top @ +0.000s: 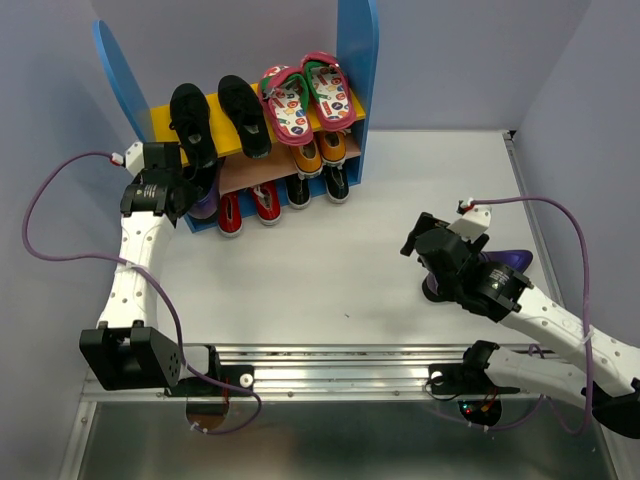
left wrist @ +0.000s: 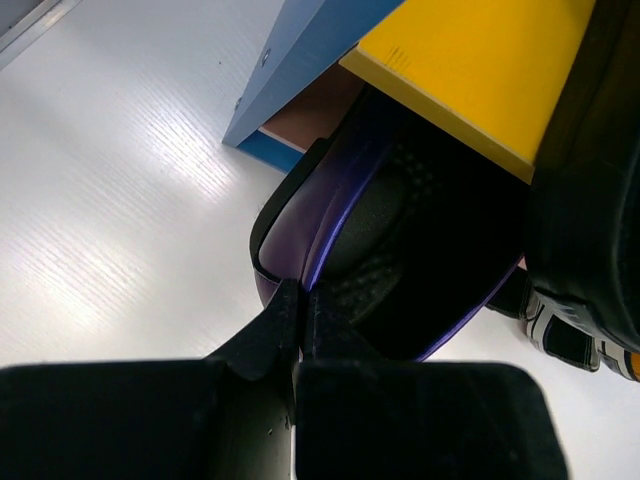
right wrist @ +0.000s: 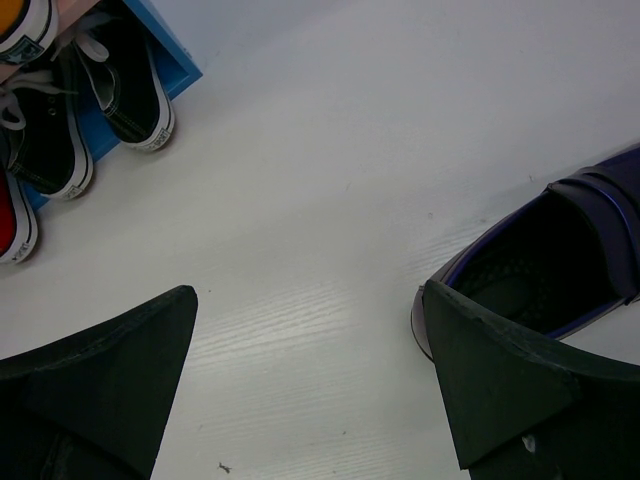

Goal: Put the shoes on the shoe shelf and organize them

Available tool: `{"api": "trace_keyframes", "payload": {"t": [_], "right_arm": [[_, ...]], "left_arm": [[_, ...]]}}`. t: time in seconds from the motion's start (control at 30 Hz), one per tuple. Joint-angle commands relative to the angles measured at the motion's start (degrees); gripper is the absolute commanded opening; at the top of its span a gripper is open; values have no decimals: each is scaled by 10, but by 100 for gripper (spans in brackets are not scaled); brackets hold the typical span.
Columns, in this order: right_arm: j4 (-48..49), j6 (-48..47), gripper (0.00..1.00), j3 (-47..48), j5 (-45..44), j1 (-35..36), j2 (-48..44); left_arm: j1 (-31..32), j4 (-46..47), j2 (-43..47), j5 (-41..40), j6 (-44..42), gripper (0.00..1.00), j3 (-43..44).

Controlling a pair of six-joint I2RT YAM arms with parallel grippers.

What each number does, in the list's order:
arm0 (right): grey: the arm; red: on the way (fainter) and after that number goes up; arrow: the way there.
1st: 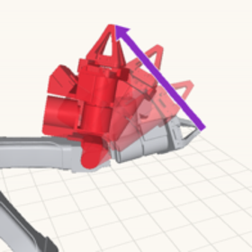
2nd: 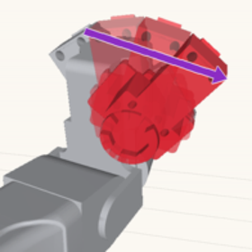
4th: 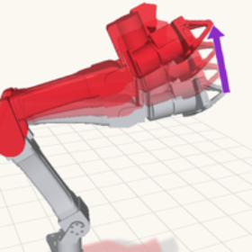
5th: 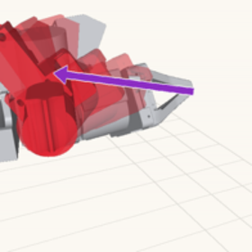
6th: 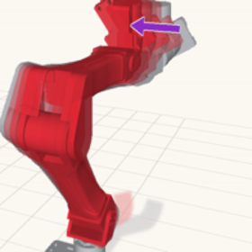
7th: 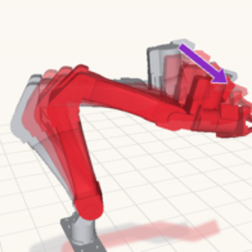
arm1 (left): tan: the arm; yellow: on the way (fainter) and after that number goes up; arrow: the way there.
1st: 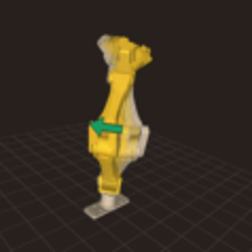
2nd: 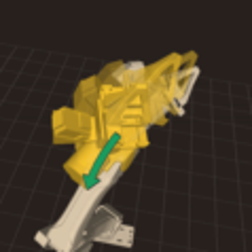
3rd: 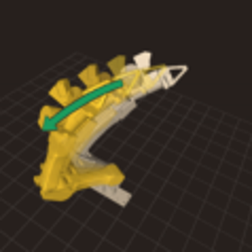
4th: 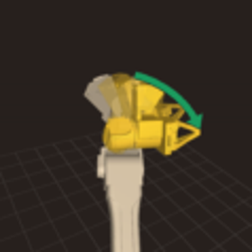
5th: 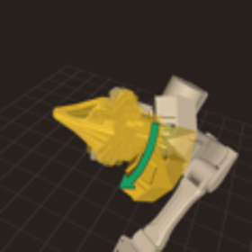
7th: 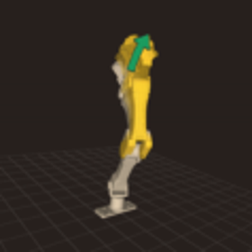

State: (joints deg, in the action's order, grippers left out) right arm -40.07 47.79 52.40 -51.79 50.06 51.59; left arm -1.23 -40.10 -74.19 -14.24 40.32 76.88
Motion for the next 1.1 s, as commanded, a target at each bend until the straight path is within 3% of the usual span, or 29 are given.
{"api": "trace_keyframes", "payload": {"t": [0.0, 0.73, 0.77, 0.87, 0.9, 1.0, 1.07], "right_arm": [[3, 0, 100, 3, -13, 3, -11], [-8, 8, 100, 6, 5, 3, -2], [-10, 12, 100, 5, 7, 3, -1], [-14, 23, 100, 3, 18, 3, 3], [-15, 28, 100, 3, 22, 3, 5], [-20, 36, 100, 2, 28, 3, 9], [-27, 41, 100, 1, 29, 3, 11]], "left_arm": [[0, 87, 10, -24, 25, 0, 49], [0, 121, -10, -63, 87, 0, 5], [0, 120, -13, -62, 87, 2, 5], [0, 113, -20, -58, 86, 24, 3], [0, 109, -20, -55, 86, 42, 2], [0, 114, -14, -47, 76, 55, -6], [0, 115, -3, -43, 69, 57, -13]]}}
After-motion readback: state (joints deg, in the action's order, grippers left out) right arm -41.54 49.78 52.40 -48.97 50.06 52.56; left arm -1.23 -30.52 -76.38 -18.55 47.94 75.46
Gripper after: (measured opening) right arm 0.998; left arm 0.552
